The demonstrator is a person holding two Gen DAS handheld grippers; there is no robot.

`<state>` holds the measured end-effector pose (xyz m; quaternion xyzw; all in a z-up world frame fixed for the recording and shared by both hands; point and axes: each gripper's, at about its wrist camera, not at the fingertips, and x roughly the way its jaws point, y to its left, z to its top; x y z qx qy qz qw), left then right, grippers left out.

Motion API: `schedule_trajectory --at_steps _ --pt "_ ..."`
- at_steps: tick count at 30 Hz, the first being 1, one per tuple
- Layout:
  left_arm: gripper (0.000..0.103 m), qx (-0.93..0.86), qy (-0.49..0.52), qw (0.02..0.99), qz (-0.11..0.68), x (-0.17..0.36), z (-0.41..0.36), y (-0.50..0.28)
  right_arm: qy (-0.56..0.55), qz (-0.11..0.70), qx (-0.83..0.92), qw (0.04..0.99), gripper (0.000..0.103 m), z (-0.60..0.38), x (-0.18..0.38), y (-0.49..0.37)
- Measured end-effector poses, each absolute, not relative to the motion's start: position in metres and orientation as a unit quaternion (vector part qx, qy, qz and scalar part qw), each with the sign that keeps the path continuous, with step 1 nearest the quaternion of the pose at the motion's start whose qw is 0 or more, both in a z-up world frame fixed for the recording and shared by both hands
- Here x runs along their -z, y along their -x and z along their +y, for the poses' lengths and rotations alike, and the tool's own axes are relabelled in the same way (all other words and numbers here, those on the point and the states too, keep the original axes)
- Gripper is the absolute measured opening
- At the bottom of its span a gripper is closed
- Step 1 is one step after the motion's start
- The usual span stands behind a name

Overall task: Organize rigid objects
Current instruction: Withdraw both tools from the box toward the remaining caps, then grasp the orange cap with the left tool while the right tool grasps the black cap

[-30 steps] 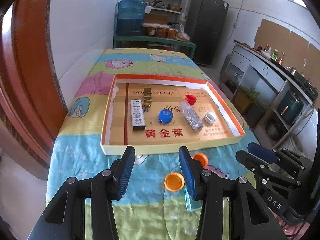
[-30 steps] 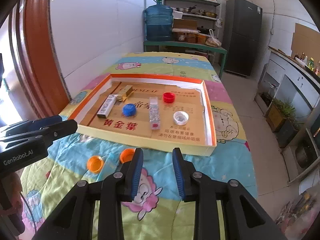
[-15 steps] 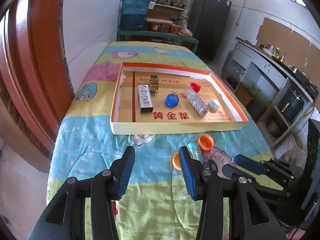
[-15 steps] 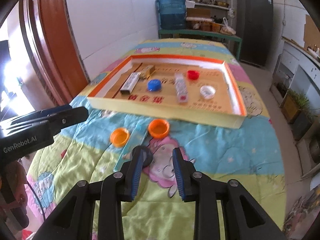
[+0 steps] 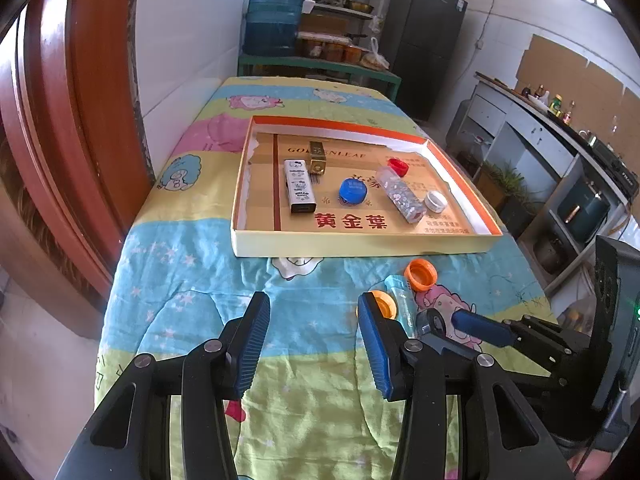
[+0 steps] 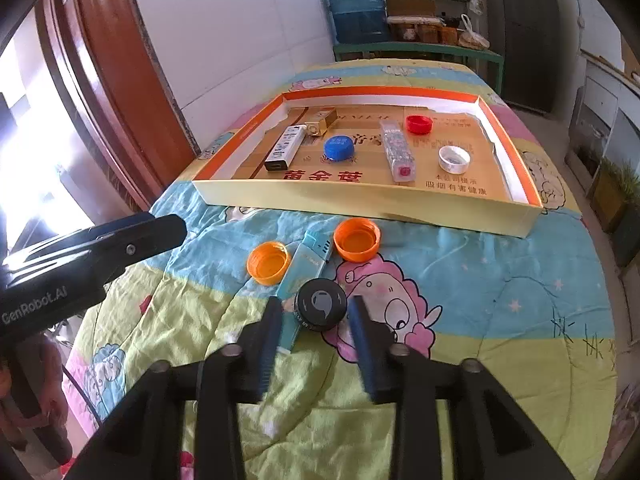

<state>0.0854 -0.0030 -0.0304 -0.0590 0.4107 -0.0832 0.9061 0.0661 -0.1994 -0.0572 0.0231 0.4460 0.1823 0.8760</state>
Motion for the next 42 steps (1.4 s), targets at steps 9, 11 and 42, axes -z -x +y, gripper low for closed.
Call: schedule_trajectory --at_steps 9,11,42 --pt "0.047 0.081 0.06 0.904 0.415 0.034 0.0 -0.089 -0.024 0.455 -0.18 0.872 0.043 -0.197 0.064 -0.075" --pt "0.047 0.081 0.059 0.904 0.416 0.035 0.0 -0.089 -0.026 0.455 -0.181 0.871 0.043 -0.197 0.065 -0.076" --pt "0.047 0.185 -0.11 0.875 0.434 0.075 -0.066 -0.106 -0.044 0.445 -0.159 0.88 0.03 -0.221 0.059 -0.072"
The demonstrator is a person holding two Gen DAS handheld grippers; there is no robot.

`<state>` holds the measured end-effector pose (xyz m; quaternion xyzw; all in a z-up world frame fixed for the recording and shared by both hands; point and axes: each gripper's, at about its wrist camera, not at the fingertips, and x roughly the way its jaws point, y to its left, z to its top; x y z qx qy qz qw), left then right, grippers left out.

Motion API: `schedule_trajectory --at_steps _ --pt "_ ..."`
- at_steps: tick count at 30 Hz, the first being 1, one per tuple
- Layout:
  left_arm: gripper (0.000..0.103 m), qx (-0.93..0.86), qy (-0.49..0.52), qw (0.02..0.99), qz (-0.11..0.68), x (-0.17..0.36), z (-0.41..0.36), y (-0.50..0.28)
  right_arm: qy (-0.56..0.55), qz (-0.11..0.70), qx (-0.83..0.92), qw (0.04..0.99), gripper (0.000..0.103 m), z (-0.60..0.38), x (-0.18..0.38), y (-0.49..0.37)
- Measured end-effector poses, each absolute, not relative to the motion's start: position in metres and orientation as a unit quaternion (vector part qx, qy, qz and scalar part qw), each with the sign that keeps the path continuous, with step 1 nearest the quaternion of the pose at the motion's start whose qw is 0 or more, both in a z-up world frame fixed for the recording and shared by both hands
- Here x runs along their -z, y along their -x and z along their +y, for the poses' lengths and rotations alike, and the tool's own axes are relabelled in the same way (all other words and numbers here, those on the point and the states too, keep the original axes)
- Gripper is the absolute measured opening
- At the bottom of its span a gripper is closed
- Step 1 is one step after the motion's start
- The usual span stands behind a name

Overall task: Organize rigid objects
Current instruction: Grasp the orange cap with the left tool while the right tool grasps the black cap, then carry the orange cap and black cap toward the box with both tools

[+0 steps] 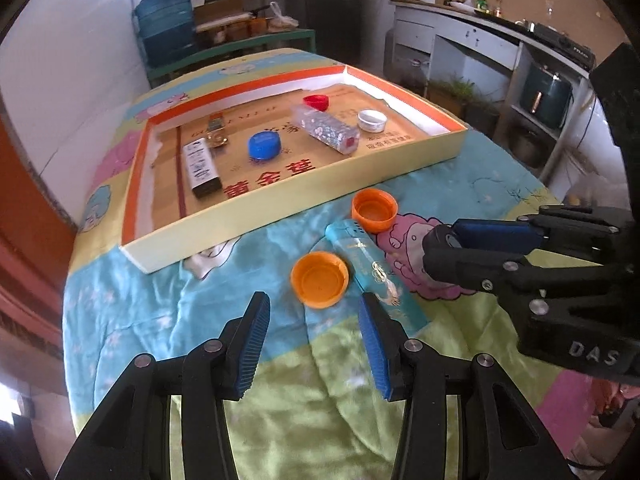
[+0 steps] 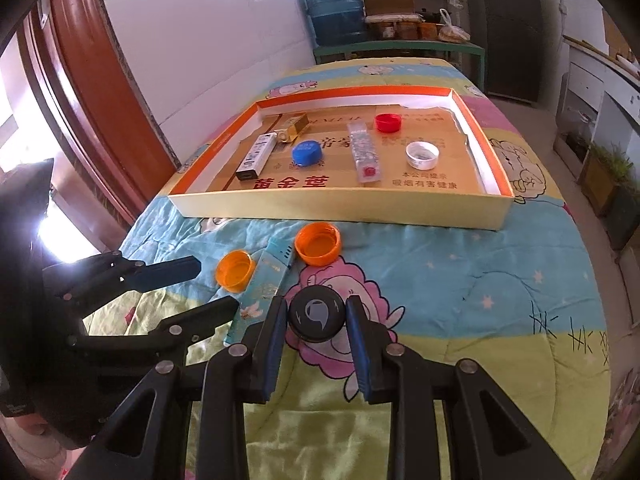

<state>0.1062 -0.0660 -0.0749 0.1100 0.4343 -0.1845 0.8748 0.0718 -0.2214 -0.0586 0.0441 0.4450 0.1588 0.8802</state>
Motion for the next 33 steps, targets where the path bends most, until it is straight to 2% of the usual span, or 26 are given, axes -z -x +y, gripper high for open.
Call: schedule_trajectory --at_steps 11,14,15,16,33 --pt "0.047 0.19 -0.082 0.877 0.434 0.08 -0.067 -0.123 -0.056 0.451 -0.151 0.878 0.03 -0.232 0.065 -0.075" --pt "0.038 0.184 -0.081 0.881 0.429 0.08 -0.066 -0.12 -0.059 0.454 -0.152 0.876 0.03 -0.233 0.067 -0.077" --pt "0.031 0.18 -0.08 0.882 0.428 0.08 -0.065 -0.12 -0.059 0.454 -0.153 0.876 0.03 -0.232 0.068 -0.078" --pt "0.031 0.177 -0.078 0.883 0.428 0.08 -0.063 -0.119 -0.059 0.454 -0.153 0.876 0.031 -0.232 0.068 -0.078" --pt "0.031 0.165 -0.032 0.892 0.419 0.063 -0.048 -0.109 -0.054 0.447 -0.157 0.879 0.03 -0.23 0.062 -0.075"
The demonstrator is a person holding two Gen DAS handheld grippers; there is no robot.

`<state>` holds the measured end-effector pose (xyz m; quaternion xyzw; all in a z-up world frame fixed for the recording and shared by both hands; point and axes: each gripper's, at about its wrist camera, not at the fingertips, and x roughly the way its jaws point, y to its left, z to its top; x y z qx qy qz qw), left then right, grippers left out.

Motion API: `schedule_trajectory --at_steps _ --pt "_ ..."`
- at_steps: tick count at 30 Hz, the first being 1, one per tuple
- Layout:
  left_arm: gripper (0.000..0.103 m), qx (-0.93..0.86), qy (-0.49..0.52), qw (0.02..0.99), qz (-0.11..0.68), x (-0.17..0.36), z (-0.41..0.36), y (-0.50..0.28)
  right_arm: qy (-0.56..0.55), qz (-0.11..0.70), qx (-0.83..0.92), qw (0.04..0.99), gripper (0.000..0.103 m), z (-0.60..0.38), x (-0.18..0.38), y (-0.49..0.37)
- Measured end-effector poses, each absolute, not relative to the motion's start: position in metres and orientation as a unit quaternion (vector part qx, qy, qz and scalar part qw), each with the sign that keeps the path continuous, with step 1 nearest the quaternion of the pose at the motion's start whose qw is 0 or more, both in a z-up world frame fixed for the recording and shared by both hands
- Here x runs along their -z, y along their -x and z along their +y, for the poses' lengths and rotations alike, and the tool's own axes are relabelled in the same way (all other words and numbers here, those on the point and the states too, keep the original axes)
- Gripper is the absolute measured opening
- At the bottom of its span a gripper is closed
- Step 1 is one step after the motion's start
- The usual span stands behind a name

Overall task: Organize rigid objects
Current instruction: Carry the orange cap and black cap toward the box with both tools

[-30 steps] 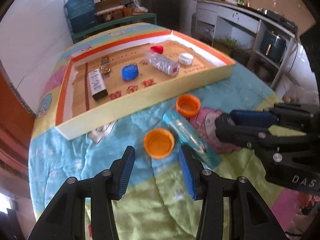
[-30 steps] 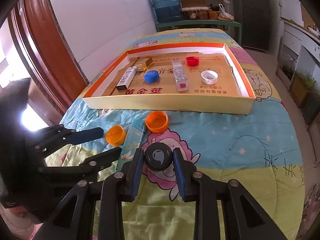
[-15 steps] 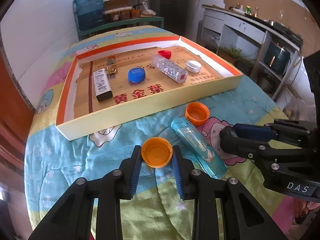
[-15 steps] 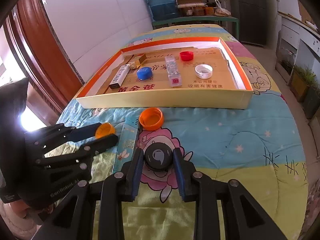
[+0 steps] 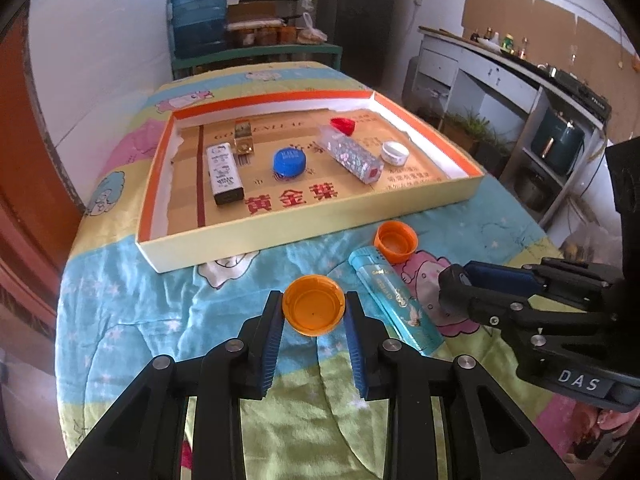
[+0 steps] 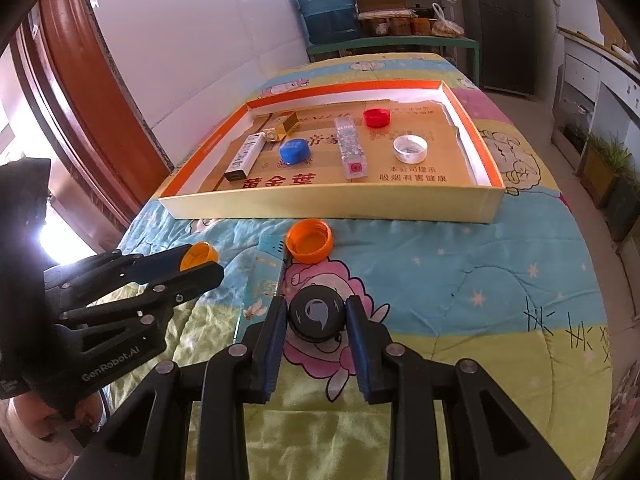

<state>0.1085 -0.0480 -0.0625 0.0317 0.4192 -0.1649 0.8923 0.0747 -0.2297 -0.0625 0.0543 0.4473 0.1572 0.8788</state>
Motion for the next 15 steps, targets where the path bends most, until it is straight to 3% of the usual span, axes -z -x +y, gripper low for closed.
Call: schedule_trajectory --at_steps 15 --pt "0.031 0.151 -0.01 0.908 0.391 0.025 -0.042 -0.102 -0.037 0.425 -0.164 0.889 0.03 -0.224 0.037 -0.072"
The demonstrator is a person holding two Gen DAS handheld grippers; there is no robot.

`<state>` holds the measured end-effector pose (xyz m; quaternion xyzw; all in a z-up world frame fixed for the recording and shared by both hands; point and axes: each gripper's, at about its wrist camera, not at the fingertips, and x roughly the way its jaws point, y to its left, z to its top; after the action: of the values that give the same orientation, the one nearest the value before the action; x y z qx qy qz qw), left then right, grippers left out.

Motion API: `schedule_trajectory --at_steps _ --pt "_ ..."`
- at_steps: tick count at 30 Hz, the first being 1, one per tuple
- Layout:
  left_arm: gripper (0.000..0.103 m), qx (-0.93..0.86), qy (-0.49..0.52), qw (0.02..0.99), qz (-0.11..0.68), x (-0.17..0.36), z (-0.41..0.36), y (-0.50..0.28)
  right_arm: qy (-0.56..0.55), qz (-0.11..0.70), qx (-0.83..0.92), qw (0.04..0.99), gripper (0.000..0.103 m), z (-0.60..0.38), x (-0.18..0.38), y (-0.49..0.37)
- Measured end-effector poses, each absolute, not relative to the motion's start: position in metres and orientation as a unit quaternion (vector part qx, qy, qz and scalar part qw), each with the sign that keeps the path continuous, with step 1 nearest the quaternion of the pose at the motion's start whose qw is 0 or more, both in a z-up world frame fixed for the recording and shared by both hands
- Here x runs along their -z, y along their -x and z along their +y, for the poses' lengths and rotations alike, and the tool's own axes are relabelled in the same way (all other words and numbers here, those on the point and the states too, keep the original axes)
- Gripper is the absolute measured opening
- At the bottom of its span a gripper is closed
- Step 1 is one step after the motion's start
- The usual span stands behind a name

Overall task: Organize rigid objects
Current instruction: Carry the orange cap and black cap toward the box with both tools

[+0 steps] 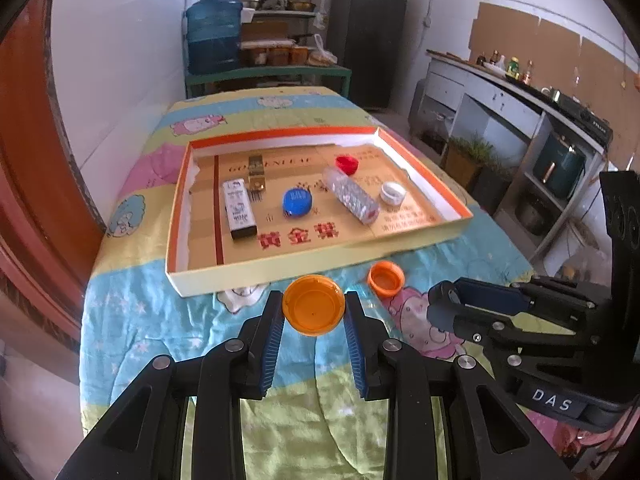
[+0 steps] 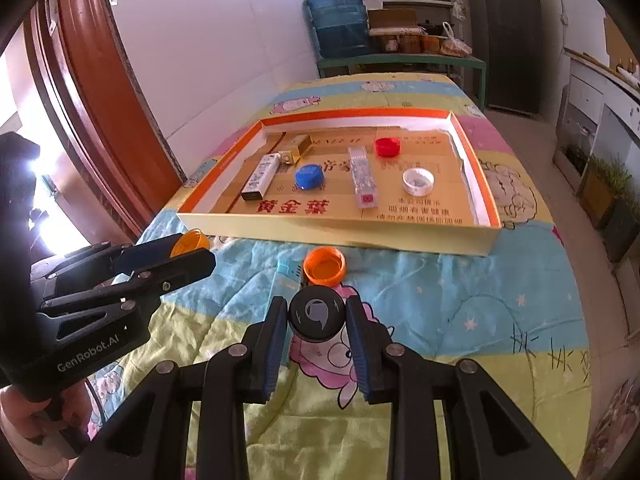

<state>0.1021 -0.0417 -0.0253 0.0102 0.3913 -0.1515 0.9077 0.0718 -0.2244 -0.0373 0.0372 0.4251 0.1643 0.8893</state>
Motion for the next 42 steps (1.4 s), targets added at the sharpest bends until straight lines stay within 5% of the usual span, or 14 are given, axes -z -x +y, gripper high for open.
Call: schedule_trajectory --at_steps 42 --pt "0.031 0.125 0.024 0.914 0.385 -0.01 -0.034 -0.187 -0.004 0.365 -0.138 0.921 0.031 -0.262 -0.018 -0.144"
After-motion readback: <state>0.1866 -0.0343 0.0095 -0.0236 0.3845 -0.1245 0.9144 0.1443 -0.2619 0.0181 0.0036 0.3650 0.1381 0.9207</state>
